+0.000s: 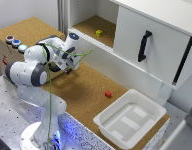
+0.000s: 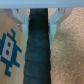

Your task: Close the cabinet drawer

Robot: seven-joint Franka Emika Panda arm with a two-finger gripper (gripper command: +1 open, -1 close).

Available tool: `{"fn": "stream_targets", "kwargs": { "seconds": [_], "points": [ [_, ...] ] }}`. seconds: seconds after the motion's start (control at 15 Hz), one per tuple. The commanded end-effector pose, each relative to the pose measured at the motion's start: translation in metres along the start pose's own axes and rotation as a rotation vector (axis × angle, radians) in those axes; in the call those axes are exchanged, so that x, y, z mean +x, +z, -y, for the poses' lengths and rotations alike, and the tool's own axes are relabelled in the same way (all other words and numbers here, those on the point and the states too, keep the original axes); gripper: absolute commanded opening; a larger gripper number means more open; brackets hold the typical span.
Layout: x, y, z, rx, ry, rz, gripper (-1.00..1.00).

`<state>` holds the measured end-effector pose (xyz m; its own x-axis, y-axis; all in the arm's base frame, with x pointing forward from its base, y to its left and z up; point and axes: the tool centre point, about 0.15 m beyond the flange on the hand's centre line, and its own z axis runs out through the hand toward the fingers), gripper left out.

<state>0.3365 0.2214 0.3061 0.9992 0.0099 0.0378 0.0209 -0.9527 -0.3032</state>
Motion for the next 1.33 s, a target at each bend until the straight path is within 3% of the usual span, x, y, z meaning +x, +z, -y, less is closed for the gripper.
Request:
{"fn": "stream_targets", "kwargs": {
  "seconds": [0.0,0.8,0.87,1.27],
  "points": [
    [0.010,0.038,0.049,-0.012,-0.019,0.040,-1.00],
    [0.007,0.058,0.119,0.013,-0.050,0.012,-1.00],
    [0.007,0.055,0.122,0.004,-0.050,-0.005,1.00],
    [0.003,0.028,0.125,-0.029,-0.045,-0.068,1.00]
  ]
}}
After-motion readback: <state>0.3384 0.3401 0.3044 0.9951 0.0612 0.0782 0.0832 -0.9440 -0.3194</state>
